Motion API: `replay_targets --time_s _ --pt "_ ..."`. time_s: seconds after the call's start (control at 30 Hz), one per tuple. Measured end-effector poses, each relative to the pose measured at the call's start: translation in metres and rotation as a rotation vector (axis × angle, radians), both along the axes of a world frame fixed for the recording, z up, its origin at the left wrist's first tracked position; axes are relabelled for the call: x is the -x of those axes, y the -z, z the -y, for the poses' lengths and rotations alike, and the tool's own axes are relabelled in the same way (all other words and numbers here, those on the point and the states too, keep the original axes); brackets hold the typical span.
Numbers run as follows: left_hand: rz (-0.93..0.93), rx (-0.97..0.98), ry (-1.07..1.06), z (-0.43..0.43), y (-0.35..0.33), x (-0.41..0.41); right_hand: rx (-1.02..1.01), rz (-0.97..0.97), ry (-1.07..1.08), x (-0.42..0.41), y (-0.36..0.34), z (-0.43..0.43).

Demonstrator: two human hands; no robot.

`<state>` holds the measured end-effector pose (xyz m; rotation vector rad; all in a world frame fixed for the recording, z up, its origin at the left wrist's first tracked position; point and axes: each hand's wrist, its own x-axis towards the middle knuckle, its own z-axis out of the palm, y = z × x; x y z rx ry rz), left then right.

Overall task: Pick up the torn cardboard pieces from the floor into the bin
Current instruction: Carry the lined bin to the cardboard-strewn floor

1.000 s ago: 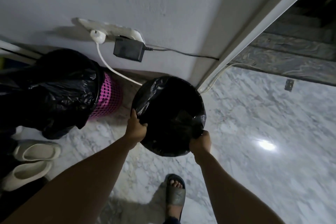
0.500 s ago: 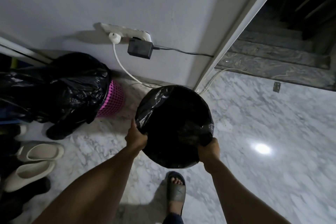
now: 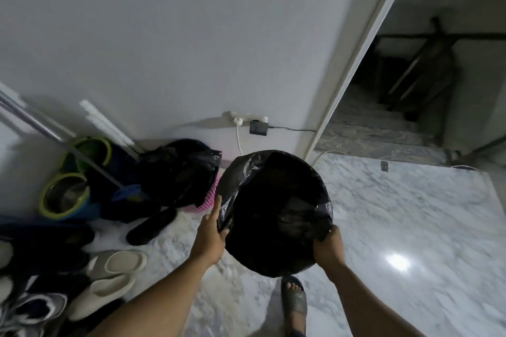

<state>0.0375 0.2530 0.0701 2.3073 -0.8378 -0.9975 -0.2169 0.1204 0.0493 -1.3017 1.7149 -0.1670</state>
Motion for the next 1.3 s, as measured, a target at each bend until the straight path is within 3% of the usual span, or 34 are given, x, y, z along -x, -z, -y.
replay_targets --time_s 0.27,0.5,0.63,0.83,1.07,1.3 --pt "0.037 0.061 0.268 -0.083 -0.125 0.026 0.253 -0.016 -0.009 0.049 -0.173 -0.153" --pt "0.049 0.068 0.550 -0.111 -0.180 0.110 0.196 -0.134 0.121 0.144 -0.248 -0.238" --pt "0.071 0.143 0.734 -0.110 -0.192 0.192 0.250 -0.189 0.251 0.230 -0.264 -0.283" --pt "0.103 0.178 1.003 -0.134 -0.211 0.355 0.328 -0.204 0.610 0.369 -0.272 -0.384" --pt "0.062 0.264 1.132 -0.195 -0.235 0.547 0.339 -0.291 0.814 0.523 -0.276 -0.502" --pt "0.068 0.297 1.257 -0.217 -0.248 0.682 0.349 -0.308 1.016 0.629 -0.276 -0.553"
